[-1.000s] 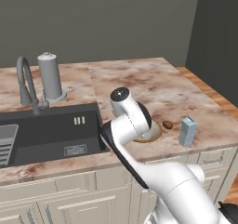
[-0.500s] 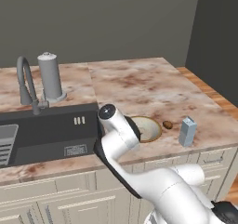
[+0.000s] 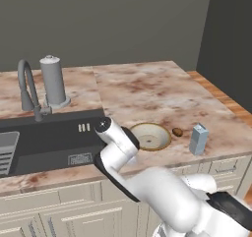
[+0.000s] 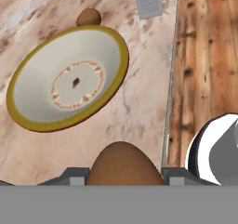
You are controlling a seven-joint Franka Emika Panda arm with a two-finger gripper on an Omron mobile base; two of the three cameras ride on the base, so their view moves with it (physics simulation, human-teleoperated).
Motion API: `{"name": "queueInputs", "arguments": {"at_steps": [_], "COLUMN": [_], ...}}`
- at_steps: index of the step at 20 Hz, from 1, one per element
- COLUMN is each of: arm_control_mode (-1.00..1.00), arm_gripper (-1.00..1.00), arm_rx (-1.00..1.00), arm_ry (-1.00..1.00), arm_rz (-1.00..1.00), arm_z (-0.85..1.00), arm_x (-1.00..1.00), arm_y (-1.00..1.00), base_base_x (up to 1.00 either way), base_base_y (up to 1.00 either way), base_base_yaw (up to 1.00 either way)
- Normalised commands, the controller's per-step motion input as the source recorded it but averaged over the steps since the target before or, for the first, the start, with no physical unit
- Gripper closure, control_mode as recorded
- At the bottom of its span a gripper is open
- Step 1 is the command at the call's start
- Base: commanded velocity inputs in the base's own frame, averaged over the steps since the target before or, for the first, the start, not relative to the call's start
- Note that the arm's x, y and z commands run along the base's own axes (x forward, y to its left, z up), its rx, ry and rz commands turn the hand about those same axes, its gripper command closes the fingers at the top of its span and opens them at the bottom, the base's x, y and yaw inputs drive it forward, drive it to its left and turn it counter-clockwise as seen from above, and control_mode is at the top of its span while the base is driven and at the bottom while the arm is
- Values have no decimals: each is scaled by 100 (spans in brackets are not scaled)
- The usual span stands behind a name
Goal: Gather the eggs and milk located in the vicinity of the sink area and place them right next to the bowl.
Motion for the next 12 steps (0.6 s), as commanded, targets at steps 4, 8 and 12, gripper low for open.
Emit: {"name": "queueInputs", "arguments": {"at_steps": [4,8,12], "arm_control_mode": [-100,-100,-100], "arm_gripper": [100,100,100], "arm_rx": [1,4,4], "arm_ry": [0,1,2], "arm_rz": [-15,-9,-5], "arm_z": [-4,0,-8], "arm_x": [34,30,30], "arm_y": [6,0,0], "base_base_x": [0,0,0], "base_base_y": [0,0,0], "base_base_yaw": [0,0,0]}}
